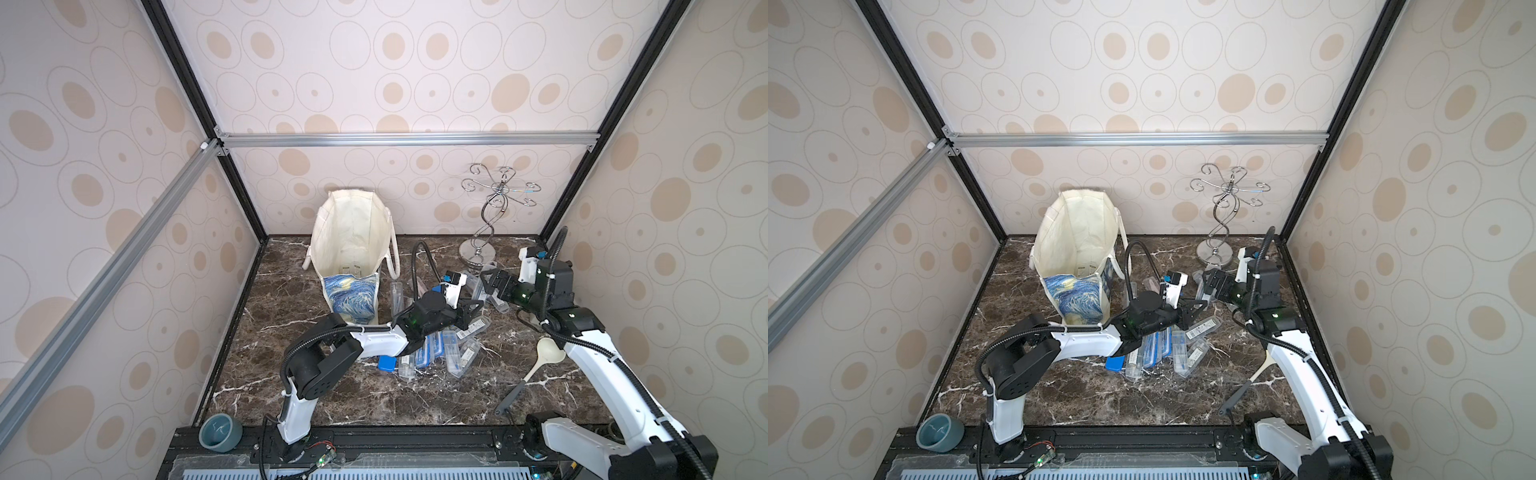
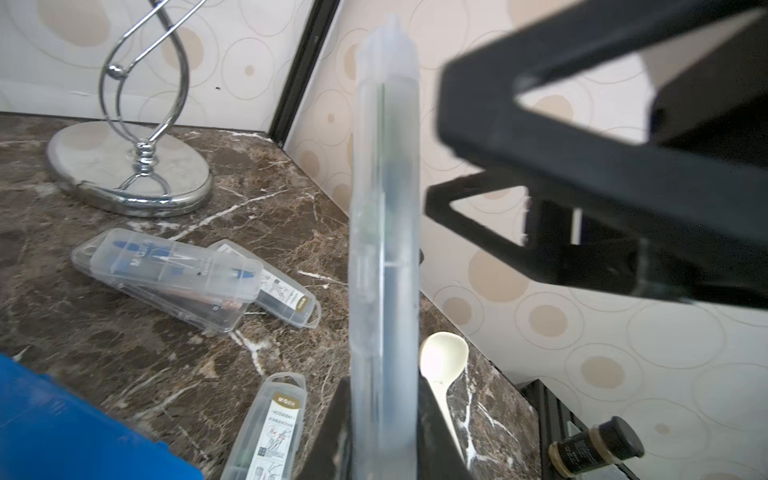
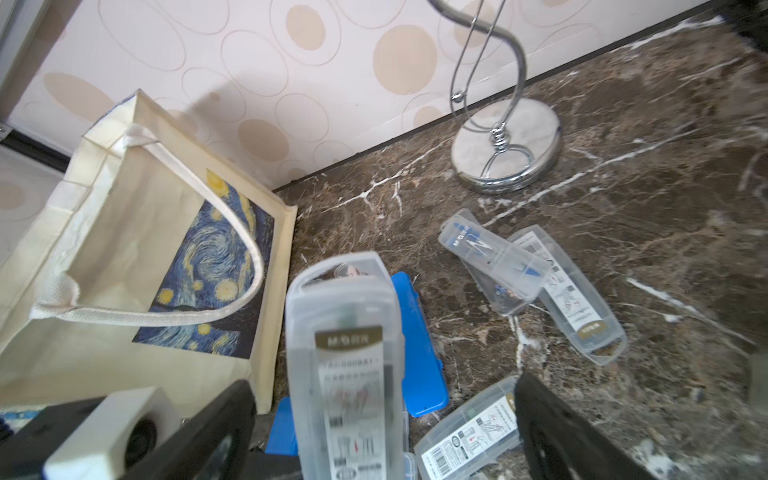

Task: Put the compass set into the canvas bag
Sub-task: Pick up the compass set at the center of the board, then place the compass set in the canvas bag.

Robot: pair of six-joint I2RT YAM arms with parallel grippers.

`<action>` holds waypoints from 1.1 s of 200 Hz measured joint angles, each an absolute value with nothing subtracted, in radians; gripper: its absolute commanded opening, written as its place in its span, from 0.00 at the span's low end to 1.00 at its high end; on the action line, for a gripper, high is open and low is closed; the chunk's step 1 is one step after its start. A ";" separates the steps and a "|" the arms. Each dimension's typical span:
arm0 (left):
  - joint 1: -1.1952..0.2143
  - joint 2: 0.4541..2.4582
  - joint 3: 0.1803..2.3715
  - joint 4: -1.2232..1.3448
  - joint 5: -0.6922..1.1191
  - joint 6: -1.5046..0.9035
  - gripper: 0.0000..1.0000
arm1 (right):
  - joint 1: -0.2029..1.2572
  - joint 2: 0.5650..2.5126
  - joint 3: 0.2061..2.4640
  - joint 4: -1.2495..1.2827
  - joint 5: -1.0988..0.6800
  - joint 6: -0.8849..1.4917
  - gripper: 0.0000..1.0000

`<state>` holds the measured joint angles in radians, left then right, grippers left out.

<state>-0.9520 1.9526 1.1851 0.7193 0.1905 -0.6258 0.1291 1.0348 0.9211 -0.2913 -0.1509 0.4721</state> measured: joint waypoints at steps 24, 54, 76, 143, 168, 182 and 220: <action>-0.940 1.953 1.256 0.582 0.154 -0.606 0.16 | 0.126 0.966 0.914 -0.319 -0.066 0.483 0.99; -0.931 1.946 1.331 0.467 0.096 -0.570 0.16 | 0.115 0.878 0.894 -0.345 0.060 0.491 0.99; -0.917 1.941 1.394 0.366 0.054 -0.542 0.16 | 0.110 0.820 0.838 -0.350 0.121 0.505 0.99; -0.860 1.842 1.551 0.112 -0.135 -0.416 0.17 | 0.110 0.867 0.751 -0.351 0.136 0.531 0.99; -0.834 1.805 1.644 0.008 -0.255 -0.369 0.17 | 0.110 0.914 0.744 -0.350 0.128 0.530 0.99; -0.810 1.777 1.666 -0.032 -0.316 -0.343 0.17 | 0.110 0.925 0.733 -0.348 0.124 0.528 0.99; -0.701 1.737 1.714 -0.159 -0.432 -0.297 0.18 | 0.110 0.926 0.703 -0.344 0.119 0.522 0.99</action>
